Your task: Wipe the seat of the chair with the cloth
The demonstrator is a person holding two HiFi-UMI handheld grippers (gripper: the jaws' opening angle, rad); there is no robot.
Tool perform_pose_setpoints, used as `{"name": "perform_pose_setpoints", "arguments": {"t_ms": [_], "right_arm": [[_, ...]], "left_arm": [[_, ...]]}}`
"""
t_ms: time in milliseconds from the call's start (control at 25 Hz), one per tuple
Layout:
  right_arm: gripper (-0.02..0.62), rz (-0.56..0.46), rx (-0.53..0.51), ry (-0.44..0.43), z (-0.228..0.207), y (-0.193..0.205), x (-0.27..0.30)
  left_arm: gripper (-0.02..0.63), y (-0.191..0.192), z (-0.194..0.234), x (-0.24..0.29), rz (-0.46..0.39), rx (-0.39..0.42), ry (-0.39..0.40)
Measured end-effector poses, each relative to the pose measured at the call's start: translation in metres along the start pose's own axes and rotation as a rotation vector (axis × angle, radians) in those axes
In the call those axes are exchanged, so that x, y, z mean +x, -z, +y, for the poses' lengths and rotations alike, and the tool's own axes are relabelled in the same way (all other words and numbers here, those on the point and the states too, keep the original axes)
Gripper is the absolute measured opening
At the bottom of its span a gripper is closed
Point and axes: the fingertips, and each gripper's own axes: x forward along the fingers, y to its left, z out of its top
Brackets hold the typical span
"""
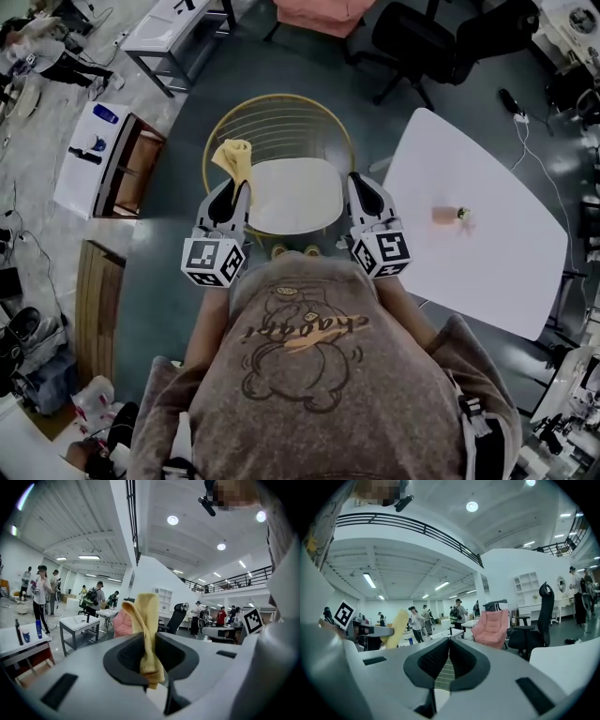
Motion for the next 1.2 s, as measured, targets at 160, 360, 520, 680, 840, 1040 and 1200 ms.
{"name": "perform_pose_setpoints", "arguments": {"t_ms": [160,360,520,680,840,1040,1200], "right_arm": [[0.028,0.012,0.007,-0.002,0.001,0.006,0.000],[0.028,0.013,0.018,-0.003,0.001,0.008,-0.002],[0.028,0.011,0.016,-0.005,0.000,0.005,-0.002],[0.028,0.009,0.016,-0.014,0.000,0.002,-0.003],[0.027,0.006,0.006,-0.007,-0.001,0.002,-0.004],[0.028,0.012,0.004,-0.002,-0.004,0.005,-0.004],[0.026,0.014,0.008,-0.003,-0.003,0.003,-0.003]], "left_arm": [[0.075,0.005,-0.003,0.004,0.009,0.011,-0.001],[0.075,0.007,-0.004,0.001,0.007,0.021,-0.009],[0.075,0.006,0.001,-0.003,0.011,0.020,-0.031],[0.075,0.004,0.003,-0.006,0.003,0.014,-0.048],[0.075,0.004,0.003,-0.006,0.000,0.003,-0.054],[0.075,0.010,0.005,-0.005,0.007,-0.028,-0.062],[0.075,0.010,0.006,-0.006,0.013,-0.029,-0.070]]}}
